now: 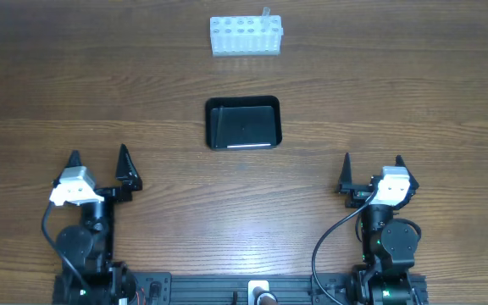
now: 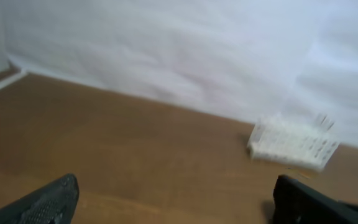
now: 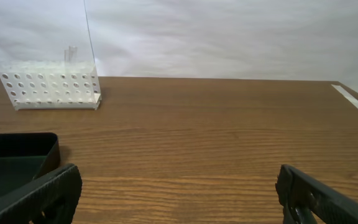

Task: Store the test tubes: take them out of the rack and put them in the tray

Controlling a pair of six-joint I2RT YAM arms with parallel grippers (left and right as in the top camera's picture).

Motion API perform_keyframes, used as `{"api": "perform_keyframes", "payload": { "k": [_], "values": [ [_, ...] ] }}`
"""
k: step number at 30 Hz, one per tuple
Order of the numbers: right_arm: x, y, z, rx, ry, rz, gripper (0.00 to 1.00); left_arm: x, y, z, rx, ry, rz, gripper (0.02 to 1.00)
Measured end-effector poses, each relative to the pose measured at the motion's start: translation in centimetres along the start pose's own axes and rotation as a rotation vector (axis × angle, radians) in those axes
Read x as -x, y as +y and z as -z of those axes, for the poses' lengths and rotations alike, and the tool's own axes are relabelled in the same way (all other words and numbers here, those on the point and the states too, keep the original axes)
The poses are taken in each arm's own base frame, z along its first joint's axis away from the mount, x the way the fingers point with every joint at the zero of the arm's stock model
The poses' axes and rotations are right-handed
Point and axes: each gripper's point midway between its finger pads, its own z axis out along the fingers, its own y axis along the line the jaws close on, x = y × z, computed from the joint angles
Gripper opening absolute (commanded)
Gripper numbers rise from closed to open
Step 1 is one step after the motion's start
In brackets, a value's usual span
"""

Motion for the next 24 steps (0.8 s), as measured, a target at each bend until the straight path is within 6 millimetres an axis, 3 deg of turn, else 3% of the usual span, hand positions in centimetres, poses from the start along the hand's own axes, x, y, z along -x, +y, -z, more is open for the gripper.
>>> {"api": "perform_keyframes", "payload": {
  "k": [4,24],
  "values": [
    [0.00,0.01,0.00,0.000,0.000,0.001,0.991,-1.48,0.31,0.04,0.011,0.060,-0.035,0.998],
    [0.00,0.00,0.00,0.000,0.000,0.000,0.991,-1.46,0.30,0.04,0.008,0.059,-0.142,0.998]
  ]
}}
